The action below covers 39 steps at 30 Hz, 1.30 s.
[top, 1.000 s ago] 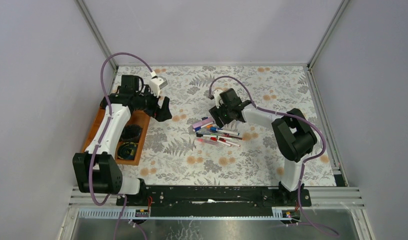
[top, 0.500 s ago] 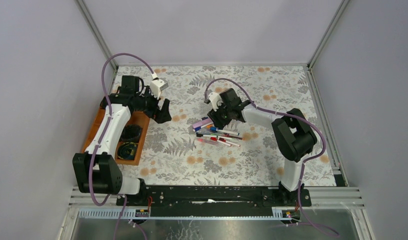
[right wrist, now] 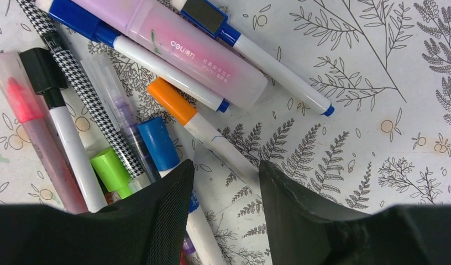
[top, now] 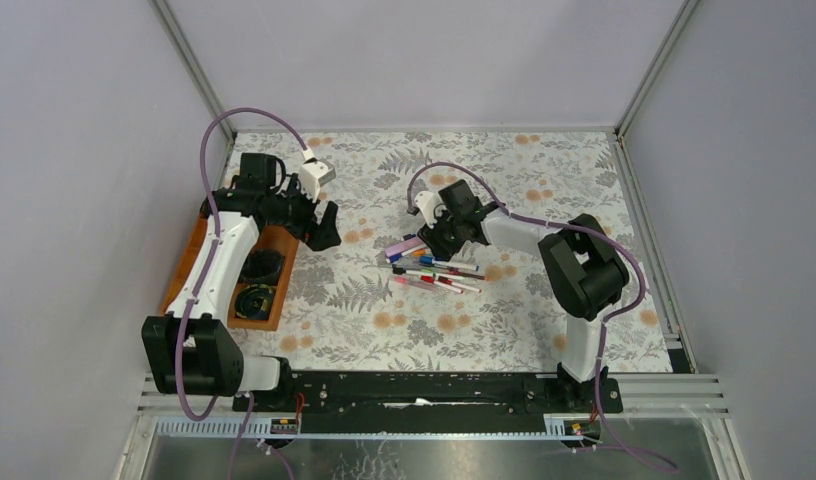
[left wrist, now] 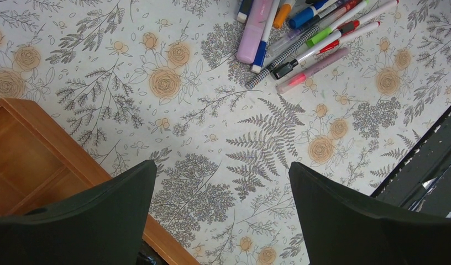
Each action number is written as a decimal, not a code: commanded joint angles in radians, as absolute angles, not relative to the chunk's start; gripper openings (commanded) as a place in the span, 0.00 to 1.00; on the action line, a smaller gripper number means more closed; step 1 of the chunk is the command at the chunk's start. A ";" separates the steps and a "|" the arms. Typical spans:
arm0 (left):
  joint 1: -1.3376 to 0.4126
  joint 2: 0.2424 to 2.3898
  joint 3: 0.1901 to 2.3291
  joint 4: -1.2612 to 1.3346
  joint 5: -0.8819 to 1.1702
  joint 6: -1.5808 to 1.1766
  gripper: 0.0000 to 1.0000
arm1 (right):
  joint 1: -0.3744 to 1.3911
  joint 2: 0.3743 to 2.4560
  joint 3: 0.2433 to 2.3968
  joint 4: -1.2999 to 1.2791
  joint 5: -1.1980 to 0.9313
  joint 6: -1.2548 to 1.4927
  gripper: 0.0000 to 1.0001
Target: Open the pen caps
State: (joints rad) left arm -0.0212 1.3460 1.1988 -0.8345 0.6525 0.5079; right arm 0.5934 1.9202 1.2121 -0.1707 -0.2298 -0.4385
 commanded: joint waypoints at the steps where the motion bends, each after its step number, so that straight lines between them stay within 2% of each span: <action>1: -0.028 1.328 1.223 -0.867 0.676 0.531 0.99 | 0.575 1.930 1.229 -0.185 -0.226 -0.465 0.54; 14: -0.029 1.300 1.225 -0.867 0.666 0.534 0.99 | 0.588 1.879 1.163 -0.285 -0.170 -0.505 0.36; 17: -0.029 1.278 1.226 -0.880 0.671 0.542 0.99 | 0.591 1.861 1.141 -0.279 -0.142 -0.495 0.30; 23: -0.029 1.242 1.212 -0.895 0.672 0.553 0.99 | 0.590 1.833 1.112 -0.282 -0.033 -0.443 0.10; 30: -0.029 1.219 1.215 -0.912 0.683 0.564 0.99 | 0.589 1.771 1.068 -0.304 0.075 -0.417 0.03; 34: -0.031 1.210 1.191 -0.913 0.695 0.567 0.99 | 0.588 1.768 1.057 -0.270 0.123 -0.398 0.05; 39: -0.039 1.213 1.177 -0.922 0.690 0.572 0.99 | 0.585 1.833 1.105 -0.266 0.076 -0.371 0.26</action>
